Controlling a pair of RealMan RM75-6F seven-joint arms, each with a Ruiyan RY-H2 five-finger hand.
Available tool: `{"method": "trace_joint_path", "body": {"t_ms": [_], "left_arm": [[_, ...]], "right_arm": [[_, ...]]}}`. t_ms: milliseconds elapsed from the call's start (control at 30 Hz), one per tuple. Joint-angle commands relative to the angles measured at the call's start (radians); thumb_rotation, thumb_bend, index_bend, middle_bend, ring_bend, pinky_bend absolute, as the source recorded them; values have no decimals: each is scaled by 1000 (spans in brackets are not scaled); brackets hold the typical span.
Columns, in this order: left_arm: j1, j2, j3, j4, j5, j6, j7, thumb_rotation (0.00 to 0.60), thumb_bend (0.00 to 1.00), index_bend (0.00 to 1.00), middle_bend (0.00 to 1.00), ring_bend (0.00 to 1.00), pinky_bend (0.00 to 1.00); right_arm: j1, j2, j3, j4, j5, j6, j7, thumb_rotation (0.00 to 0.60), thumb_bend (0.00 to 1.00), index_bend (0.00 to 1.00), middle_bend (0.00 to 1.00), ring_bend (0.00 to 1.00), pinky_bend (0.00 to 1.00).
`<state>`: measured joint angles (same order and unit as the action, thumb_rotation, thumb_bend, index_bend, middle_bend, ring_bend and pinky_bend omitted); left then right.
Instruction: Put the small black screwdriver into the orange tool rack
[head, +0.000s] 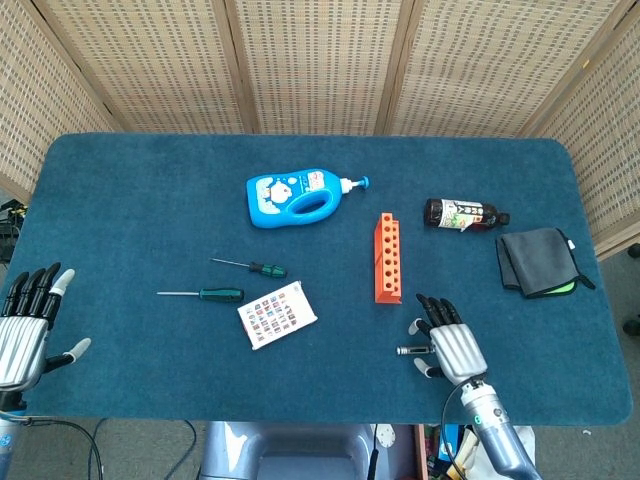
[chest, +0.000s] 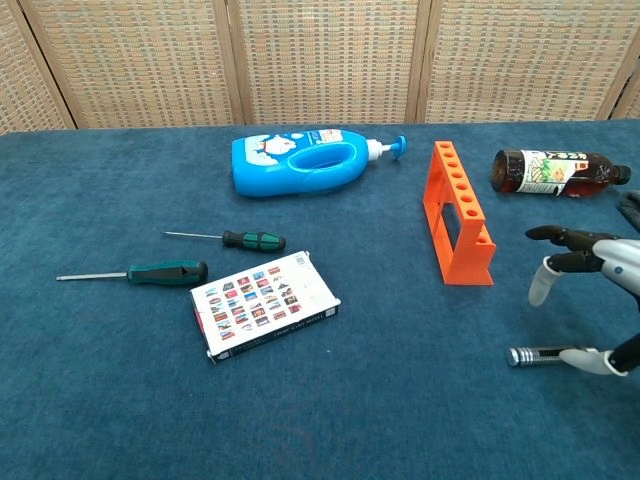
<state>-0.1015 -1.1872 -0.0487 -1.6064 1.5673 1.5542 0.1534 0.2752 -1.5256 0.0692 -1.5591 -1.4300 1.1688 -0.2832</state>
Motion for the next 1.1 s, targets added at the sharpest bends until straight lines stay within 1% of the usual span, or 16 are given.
{"method": "trace_joint_path", "body": {"t_ms": [33,500,800,1100], "left_arm": [[-1,-1,0,1,0,-1,0,600,0,0,0,0,0],[-2,-5,0,4,-2,-5,6,600,0,0,0,0,0],[-6,-8,-1,7,-5,-12,9,600,0,0,0,0,0],[-8,-12,1,8,-6,-17,14,600,0,0,0,0,0]], "right_arm": [[5,-9,1,12,12,-8,2,600,228,389,0,0,0],[24,-39,12,54,44,-17,32,600,228,404,0,0,0],[29,-51,8,68,73,-28,26,600,229,412,0,0,0],[28,-66,3,66,78,-17,32,600,229,424,0,0,0]]}}
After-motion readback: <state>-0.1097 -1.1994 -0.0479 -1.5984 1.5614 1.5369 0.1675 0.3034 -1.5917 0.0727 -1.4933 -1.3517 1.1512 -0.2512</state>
